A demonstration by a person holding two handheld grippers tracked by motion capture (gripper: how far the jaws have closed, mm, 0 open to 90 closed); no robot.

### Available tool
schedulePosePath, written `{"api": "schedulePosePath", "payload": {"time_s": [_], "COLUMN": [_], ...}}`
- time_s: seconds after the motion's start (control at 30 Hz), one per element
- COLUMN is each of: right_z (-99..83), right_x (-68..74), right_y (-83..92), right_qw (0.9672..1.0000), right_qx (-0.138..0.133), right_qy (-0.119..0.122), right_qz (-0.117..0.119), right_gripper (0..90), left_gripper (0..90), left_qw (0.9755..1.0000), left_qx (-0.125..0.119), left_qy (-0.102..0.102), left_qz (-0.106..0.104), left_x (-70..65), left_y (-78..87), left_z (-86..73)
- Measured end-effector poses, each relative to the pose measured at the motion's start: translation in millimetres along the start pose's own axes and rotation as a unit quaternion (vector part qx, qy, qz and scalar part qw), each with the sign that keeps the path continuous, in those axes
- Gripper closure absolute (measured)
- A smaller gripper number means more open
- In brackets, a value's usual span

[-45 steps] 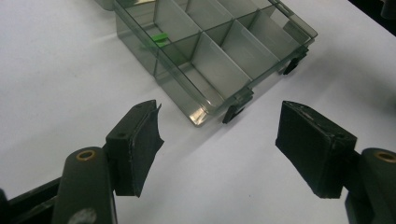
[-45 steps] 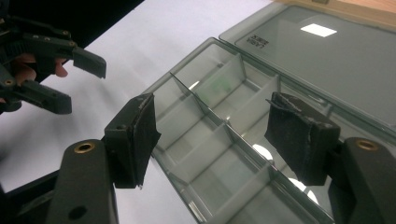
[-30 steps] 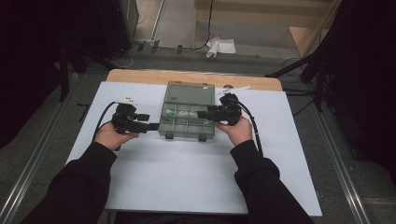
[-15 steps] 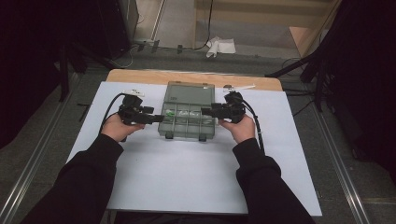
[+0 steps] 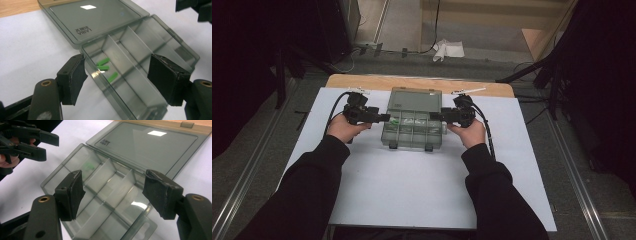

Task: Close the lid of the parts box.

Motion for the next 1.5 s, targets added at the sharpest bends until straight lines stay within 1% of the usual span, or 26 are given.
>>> {"api": "schedulePosePath", "payload": {"time_s": [0.07,0.17,0.2,0.23,0.33,0.37,0.4,0.43,0.5,0.57,0.7,0.77,0.8,0.87,0.9,0.97,1.0,1.03,1.07,1.17,1.2,1.23,1.3,1.37,1.43,1.5], "right_z": [1.4,1.8,1.9,2.8,5.4,6.4,7.0,7.8,9.6,10.9,13.8,14.7,15.5,15.4,15.6,14.9,14.8,15.3,15.7,15.8,15.4,15.2,13.9,10.6,8.9,6.5], "right_x": [-2.3,-4.2,-4.4,-5.2,-7.7,-8.7,-9.9,-10.5,-12.3,-13.1,-17.3,-20.6,-21.8,-25.0,-26.7,-30.0,-31.7,-33.0,-34.6,-40.0,-42.2,-44.6,-49.5,-54.5,-59.2,-61.9], "right_y": [-1.9,-4.5,-5.2,-6.1,-8.8,-10.5,-11.8,-13.3,-16.3,-19.4,-26.4,-29.7,-31.2,-33.5,-34.8,-36.3,-36.7,-37.4,-38.1,-40.4,-41.0,-41.7,-43.1,-45.3,-46.7,-49.2], "right_qw": [1.0,1.0,0.9999,1.0,0.9999,0.9999,0.9999,0.9999,0.9999,0.9999,0.9999,0.9998,0.9998,0.9997,0.9996,0.9995,0.9995,0.9994,0.9993,0.9988,0.9986,0.9983,0.9978,0.9975,0.9968,0.9966], "right_qx": [0.002,0.008,0.011,0.009,0.01,0.008,0.01,0.01,0.008,0.009,0.011,0.012,0.009,0.009,0.007,0.007,0.006,0.003,0.001,-0.001,-0.002,-0.004,-0.004,0.003,0.001,0.004], "right_qy": [0.001,0.0,0.0,0.001,-0.004,-0.004,-0.005,-0.007,-0.008,-0.01,-0.012,-0.01,-0.012,-0.016,-0.017,-0.017,-0.017,-0.02,-0.018,-0.012,-0.012,-0.013,-0.018,-0.026,-0.029,-0.041], "right_qz": [-0.003,-0.003,-0.001,-0.002,-0.004,-0.004,-0.006,-0.006,-0.005,-0.004,-0.006,-0.014,-0.014,-0.018,-0.021,-0.027,-0.027,-0.029,-0.033,-0.047,-0.051,-0.057,-0.063,-0.066,-0.074,-0.071], "right_gripper": [33.1,33.6,33.8,33.8,33.5,33.5,33.4,33.4,33.7,34.7,35.0,35.0,35.0,35.0,35.0,36.3,38.2,38.2,38.4,37.5,37.3,37.3,37.9,38.5,38.2,37.8], "left_gripper": [29.1,29.1,29.1,29.1,29.1,29.1,29.1,29.1,29.1,29.1,29.1,29.1,29.1,29.1,29.1,29.2,29.2,29.9,32.7,32.7,32.7,32.6,32.6,32.6,32.6,32.7], "left_qw": [1.0,0.9999,0.9999,0.9998,0.9998,0.9998,0.9998,0.9998,0.9997,0.9995,0.9991,0.9989,0.9987,0.9984,0.9983,0.998,0.9976,0.9973,0.9971,0.9967,0.9964,0.996,0.9951,0.9946,0.9944,0.9941], "left_qx": [0.001,-0.004,-0.002,-0.002,-0.004,-0.003,-0.008,-0.009,-0.01,-0.003,-0.001,0.003,0.005,0.006,0.005,-0.001,-0.001,0.003,0.007,0.006,0.008,0.004,0.0,-0.005,-0.002,0.002], "left_qy": [0.002,0.008,0.013,0.017,0.016,0.017,0.021,0.02,0.014,0.021,0.024,0.023,0.024,0.03,0.034,0.054,0.061,0.06,0.057,0.061,0.06,0.064,0.073,0.078,0.081,0.084], "left_qz": [0.004,0.008,0.005,0.006,0.012,0.007,0.002,0.003,0.018,0.025,0.034,0.04,0.045,0.049,0.047,0.032,0.033,0.041,0.051,0.054,0.06,0.062,0.067,0.068,0.068,0.069], "left_x": [1.6,3.5,3.9,4.9,7.3,7.6,8.2,9.9,14.1,17.8,21.7,23.3,24.6,25.4,25.2,24.8,25.9,27.5,28.9,29.7,31.4,32.4,34.8,36.3,37.0,38.0], "left_y": [-0.8,-2.6,-3.5,-4.5,-8.7,-9.5,-10.5,-11.5,-13.4,-16.1,-20.3,-23.5,-25.0,-29.0,-31.1,-36.2,-39.3,-42.1,-44.5,-51.4,-52.8,-54.3,-56.4,-58.8,-61.5,-64.7], "left_z": [3.3,7.9,9.0,10.5,14.4,15.4,17.4,18.8,20.1,20.6,23.4,24.2,24.8,26.8,27.9,29.5,29.7,29.2,28.6,27.9,27.3,27.5,27.9,28.0,26.3,24.1]}}
Point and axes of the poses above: each handheld gripper's, and its own axes: y roughly backward along the jaws, z roughly out of its top, x roughly to its left, the point moved 9 cm from there along -y, roughly forward along the jaws, and after that the axes turned 3 degrees about y, right-handed, at the moved point
